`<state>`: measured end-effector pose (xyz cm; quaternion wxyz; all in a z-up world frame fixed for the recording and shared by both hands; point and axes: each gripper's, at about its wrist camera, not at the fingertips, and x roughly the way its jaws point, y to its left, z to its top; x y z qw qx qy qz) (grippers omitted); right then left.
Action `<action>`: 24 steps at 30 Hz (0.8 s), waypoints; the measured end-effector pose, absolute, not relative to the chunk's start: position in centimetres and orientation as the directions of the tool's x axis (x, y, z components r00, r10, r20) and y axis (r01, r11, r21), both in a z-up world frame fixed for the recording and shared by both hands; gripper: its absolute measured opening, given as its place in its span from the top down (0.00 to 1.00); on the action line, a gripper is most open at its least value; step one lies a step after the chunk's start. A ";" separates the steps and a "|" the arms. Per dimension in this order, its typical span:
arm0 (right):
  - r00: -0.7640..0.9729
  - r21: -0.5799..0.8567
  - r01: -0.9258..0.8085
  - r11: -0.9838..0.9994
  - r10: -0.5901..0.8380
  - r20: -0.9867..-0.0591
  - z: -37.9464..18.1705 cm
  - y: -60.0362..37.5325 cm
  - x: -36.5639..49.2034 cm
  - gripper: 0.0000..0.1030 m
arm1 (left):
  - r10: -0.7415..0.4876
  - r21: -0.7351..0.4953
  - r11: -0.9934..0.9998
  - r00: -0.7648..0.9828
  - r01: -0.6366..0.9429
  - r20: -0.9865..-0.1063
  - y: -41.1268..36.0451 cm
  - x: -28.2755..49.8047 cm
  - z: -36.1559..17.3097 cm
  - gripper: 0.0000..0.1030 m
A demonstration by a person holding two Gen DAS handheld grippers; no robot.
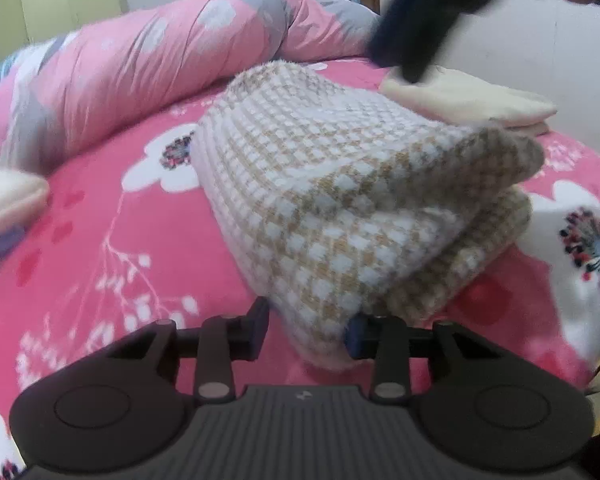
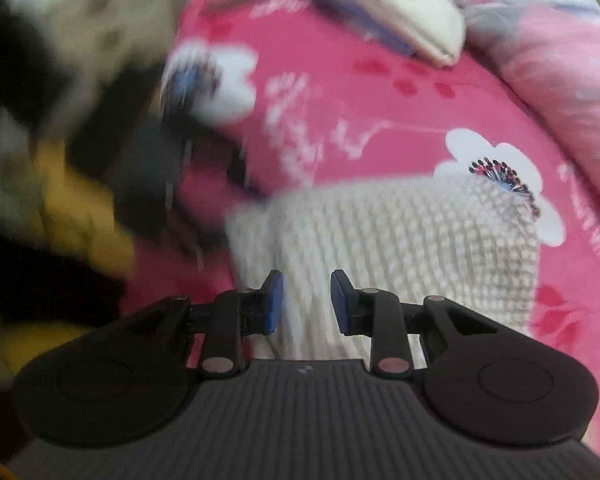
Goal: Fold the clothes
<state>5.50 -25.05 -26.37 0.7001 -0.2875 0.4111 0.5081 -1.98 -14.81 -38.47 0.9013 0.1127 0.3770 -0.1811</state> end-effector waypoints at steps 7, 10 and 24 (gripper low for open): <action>0.119 0.116 -0.895 0.431 0.480 -0.869 -27.8 -24.4 8.4 0.81 | -0.420 -0.359 0.906 0.586 0.226 -0.692 -10.2 -2.7 -34.5 0.48; 0.098 0.124 -0.901 0.415 0.473 -0.875 -28.0 -24.5 8.0 0.83 | -0.361 -0.361 0.923 0.628 0.134 -0.689 -10.5 -1.4 -34.1 0.45; 0.008 0.061 -0.942 0.330 0.202 -0.979 -38.1 -25.1 6.1 1.00 | -0.338 -0.227 0.935 0.496 0.271 -0.800 -12.9 1.1 -38.3 0.50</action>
